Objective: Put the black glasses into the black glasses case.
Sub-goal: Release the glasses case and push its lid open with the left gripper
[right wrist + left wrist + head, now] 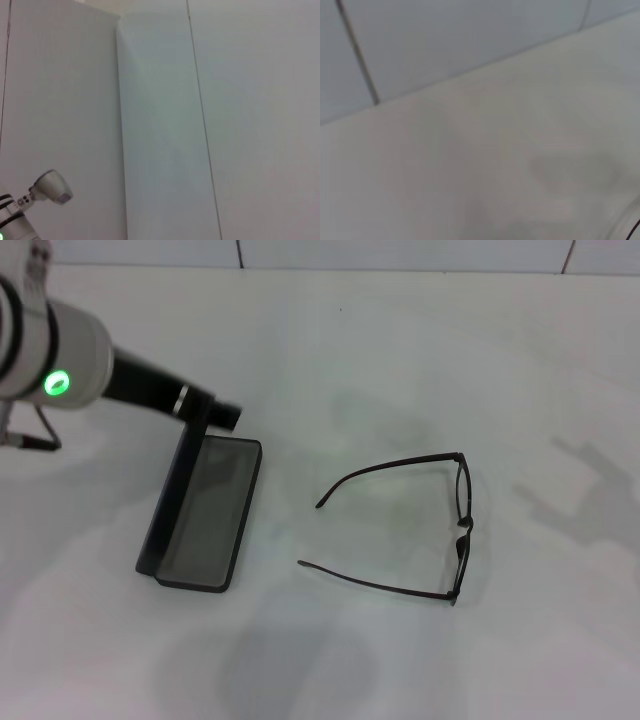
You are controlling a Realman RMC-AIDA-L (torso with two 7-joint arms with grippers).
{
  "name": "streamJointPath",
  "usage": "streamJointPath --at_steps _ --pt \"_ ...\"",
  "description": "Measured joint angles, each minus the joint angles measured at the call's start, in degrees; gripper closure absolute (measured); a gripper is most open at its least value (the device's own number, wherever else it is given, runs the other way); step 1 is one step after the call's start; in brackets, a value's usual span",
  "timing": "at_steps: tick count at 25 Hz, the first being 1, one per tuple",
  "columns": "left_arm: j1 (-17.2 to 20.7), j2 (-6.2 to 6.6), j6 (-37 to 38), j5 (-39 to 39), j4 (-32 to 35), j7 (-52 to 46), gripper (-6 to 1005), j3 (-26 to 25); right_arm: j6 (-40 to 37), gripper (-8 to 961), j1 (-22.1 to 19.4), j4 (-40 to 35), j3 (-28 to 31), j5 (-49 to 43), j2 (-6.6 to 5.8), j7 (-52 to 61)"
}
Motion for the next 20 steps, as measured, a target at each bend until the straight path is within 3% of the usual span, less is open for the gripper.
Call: streamJointPath --at_steps 4,17,20 --pt "-0.55 -0.09 -0.29 4.54 -4.29 -3.06 244 3.64 0.94 96 0.55 0.2 -0.09 -0.98 -0.02 -0.29" --pt "-1.92 0.16 -1.2 9.09 -11.96 -3.1 288 6.95 1.47 99 0.59 0.3 0.04 -1.07 0.04 -0.34" --pt "-2.07 0.25 -1.17 9.19 -12.13 -3.04 384 7.31 1.44 100 0.78 0.46 0.08 -0.99 0.05 -0.36"
